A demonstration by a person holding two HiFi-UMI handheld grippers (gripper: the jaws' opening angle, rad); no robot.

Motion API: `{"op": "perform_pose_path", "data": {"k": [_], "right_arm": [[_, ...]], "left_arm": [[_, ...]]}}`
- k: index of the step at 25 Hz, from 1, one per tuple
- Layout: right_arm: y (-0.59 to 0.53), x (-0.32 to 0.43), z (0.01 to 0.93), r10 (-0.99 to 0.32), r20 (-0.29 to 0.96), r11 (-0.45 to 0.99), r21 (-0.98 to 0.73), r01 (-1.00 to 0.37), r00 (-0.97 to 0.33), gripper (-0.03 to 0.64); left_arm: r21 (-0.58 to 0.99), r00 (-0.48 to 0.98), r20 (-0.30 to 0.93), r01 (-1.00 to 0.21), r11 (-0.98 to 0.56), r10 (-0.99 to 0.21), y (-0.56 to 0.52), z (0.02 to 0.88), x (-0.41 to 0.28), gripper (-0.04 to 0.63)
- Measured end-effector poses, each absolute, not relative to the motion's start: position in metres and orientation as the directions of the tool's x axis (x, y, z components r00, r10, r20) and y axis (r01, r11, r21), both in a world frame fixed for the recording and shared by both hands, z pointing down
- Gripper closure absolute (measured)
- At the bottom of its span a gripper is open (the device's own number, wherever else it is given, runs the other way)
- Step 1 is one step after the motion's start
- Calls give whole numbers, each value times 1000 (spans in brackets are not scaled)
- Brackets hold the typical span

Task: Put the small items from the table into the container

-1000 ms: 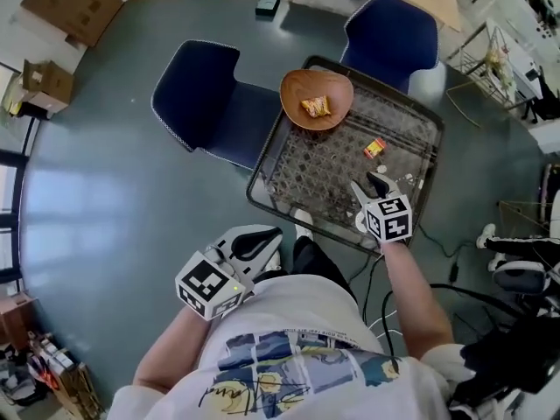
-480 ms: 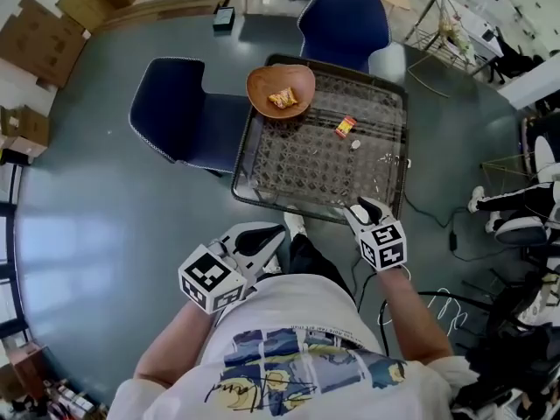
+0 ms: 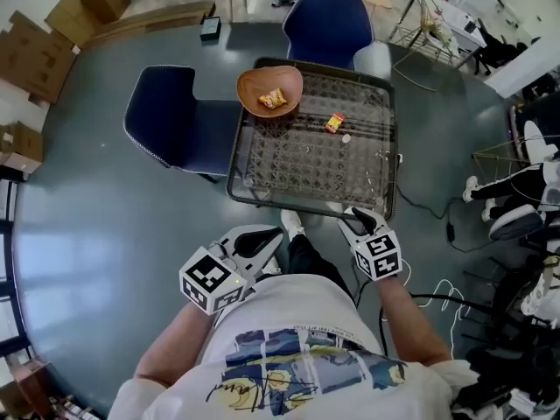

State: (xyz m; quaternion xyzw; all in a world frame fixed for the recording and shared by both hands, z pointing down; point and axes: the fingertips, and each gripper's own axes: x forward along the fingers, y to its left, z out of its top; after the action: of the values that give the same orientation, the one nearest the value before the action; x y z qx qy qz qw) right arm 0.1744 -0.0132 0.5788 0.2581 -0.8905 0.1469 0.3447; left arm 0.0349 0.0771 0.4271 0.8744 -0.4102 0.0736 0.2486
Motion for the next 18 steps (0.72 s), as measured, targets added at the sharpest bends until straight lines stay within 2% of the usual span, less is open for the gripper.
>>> {"op": "perform_pose_path", "data": {"k": [8, 18], "right_arm": [[-30, 175, 580, -370, 692, 821, -68, -567, -620, 449], [-129, 172, 631, -371, 742, 825, -12, -565, -558, 449]], "left_arm": [[362, 648, 342, -759, -541, -681, 72, 425, 32, 586], [382, 610, 356, -786, -486, -708, 31, 428, 12, 586]]}}
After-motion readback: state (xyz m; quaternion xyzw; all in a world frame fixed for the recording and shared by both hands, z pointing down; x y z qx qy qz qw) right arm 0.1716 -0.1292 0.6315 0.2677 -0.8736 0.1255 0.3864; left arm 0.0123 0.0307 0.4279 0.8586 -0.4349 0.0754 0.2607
